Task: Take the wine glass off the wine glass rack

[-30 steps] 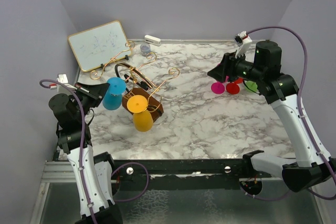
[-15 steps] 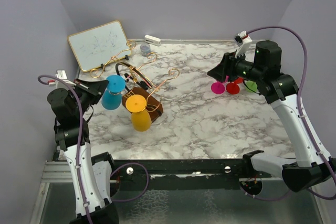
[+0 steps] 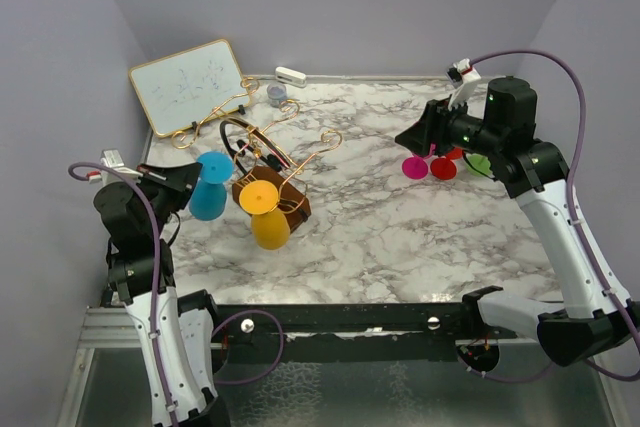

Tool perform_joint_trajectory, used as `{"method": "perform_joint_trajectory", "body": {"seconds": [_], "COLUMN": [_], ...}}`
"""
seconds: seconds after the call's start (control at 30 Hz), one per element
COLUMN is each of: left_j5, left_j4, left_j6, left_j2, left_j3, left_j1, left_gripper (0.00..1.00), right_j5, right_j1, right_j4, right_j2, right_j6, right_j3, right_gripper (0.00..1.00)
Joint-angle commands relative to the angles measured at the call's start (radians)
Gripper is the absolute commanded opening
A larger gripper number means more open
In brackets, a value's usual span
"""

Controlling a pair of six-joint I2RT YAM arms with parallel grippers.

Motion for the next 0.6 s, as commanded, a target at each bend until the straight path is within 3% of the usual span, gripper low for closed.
{"method": "perform_joint_trajectory", "body": {"seconds": [0.0,0.57], "left_j5": [-0.037,0.100], "left_j4": [-0.034,0.115], "left_j6": [-0.005,-0.113], "left_j2": [-0.031,-0.022], "left_j3": [0.025,-0.015], "left_j1": [-0.008,-0.020], "left_gripper": [0.00,0.00], "right_j5": [-0.011,-0.008], "right_j1": [0.006,0.006], "right_j4": [0.040,0.040], "right_j2": [-0.023,-0.035], "right_j6": [0.009,0.011], "right_j3": [-0.001,-0.004], "right_gripper": [0.49,0.49]}}
